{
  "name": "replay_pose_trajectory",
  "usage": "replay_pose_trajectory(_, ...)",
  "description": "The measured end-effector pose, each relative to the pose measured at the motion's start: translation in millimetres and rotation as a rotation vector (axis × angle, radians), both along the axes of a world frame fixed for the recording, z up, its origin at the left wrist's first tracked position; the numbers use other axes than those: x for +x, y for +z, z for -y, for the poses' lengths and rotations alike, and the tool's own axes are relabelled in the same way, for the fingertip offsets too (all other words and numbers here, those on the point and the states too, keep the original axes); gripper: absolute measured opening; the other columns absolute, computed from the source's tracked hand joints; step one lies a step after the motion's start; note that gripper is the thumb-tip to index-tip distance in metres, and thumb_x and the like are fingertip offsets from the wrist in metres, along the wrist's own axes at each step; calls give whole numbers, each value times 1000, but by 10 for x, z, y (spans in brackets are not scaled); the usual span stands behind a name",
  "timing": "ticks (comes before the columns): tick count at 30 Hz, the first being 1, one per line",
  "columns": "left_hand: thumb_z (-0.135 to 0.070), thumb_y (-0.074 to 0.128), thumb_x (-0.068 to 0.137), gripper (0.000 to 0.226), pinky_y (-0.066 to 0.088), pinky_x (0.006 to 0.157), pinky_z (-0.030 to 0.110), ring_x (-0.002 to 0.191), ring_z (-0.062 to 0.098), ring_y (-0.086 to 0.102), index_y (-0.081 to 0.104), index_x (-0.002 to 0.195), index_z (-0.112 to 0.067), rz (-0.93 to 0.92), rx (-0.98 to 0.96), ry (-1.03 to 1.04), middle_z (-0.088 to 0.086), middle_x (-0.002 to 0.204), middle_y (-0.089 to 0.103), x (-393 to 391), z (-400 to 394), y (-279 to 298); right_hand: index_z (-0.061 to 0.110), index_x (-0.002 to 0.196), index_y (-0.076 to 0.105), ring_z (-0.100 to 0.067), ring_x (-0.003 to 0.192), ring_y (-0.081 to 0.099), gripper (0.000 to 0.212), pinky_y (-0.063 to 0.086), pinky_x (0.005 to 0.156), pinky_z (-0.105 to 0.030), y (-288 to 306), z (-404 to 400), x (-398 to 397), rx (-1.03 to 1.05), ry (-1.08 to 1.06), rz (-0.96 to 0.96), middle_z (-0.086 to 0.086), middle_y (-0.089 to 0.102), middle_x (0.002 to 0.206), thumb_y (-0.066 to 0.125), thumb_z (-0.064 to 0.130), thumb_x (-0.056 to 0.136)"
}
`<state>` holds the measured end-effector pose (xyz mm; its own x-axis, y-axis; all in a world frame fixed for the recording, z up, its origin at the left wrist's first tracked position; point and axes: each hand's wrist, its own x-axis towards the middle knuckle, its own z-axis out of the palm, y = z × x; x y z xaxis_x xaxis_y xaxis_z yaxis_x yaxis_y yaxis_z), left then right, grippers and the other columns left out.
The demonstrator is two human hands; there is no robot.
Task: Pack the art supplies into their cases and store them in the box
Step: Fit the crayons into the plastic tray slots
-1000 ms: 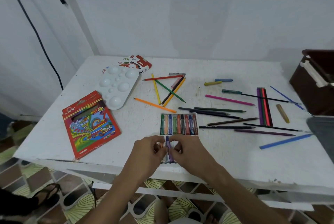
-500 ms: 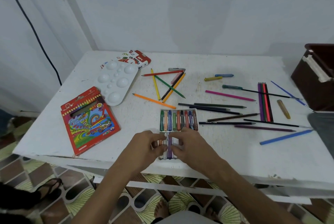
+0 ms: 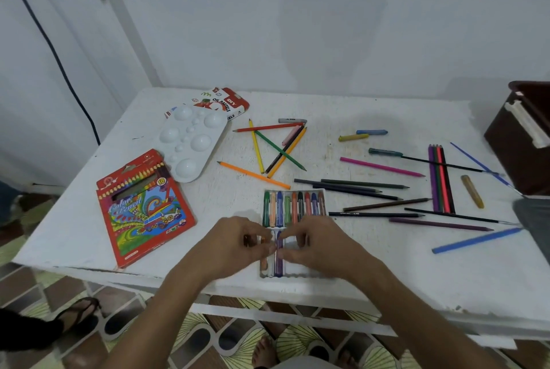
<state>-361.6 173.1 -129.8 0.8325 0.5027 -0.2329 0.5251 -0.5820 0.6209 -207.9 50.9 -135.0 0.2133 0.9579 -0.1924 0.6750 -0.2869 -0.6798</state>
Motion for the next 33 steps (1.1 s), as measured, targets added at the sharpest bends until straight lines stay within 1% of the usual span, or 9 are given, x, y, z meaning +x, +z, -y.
replay_pose_trajectory(3,-42,68,83,19,35,54,10,58,-2,53,70,99,-33,25,55,52,-15,67,59,195,-330,116,21,108,69,-3,62,51,26,42,53,-8,168,-181,285,60,-103,-21,5,62,79,67,31,85)
replay_pose_trajectory(7,-34,68,85,20,38,61,15,68,5,57,70,102,-23,95,168,134,-10,76,62,615,-892,203,19,101,72,1,65,57,23,38,56,-5,314,-604,738,193,-280,21,10,66,80,68,33,84)
replay_pose_trajectory(12,-28,66,86,25,39,68,19,80,12,57,68,108,-16,91,254,93,0,94,65,1207,-1466,184,20,79,74,-12,72,61,7,38,55,-9,282,-1124,1055,238,-371,92,0,70,78,68,20,82)
replay_pose_trajectory(14,-27,65,87,26,39,73,21,85,14,58,67,111,-17,66,282,65,1,98,65,1408,-1644,160,19,82,73,-16,76,61,10,39,58,-13,195,-1307,1161,228,-380,127,-1,68,80,66,13,84)
replay_pose_trajectory(19,-26,57,93,29,41,82,24,99,19,59,64,120,-16,32,367,-45,5,112,65,1811,-1886,100,10,104,71,-22,100,59,19,39,83,-21,-11,-1660,1402,122,-175,355,-10,64,107,62,11,87)
replay_pose_trajectory(22,-26,53,95,32,40,92,28,113,21,56,61,125,-17,22,389,-88,6,124,62,1982,-1943,40,9,110,69,-24,105,59,23,44,91,-28,-42,-1784,1447,36,-29,454,-9,65,114,58,10,89)
replay_pose_trajectory(25,-24,50,97,34,37,100,31,121,23,51,57,130,-16,-12,384,-142,6,132,57,2081,-1982,-28,11,113,67,-23,108,57,27,40,93,-22,-56,-1838,1465,-30,45,482,-7,65,118,52,7,92)
replay_pose_trajectory(29,-27,49,98,34,40,96,31,118,24,54,58,129,-15,-57,388,-174,7,131,59,2140,-1994,-86,17,119,65,-25,111,45,30,37,97,-33,-60,-1845,1485,-58,157,590,-6,51,128,50,11,94)
replay_pose_trajectory(33,-33,52,96,32,48,84,32,102,24,61,68,115,-13,-86,388,-173,8,113,67,2149,-1975,-114,18,111,69,-25,105,40,22,42,90,-36,-45,-1830,1514,-42,149,572,-6,51,118,57,16,91)
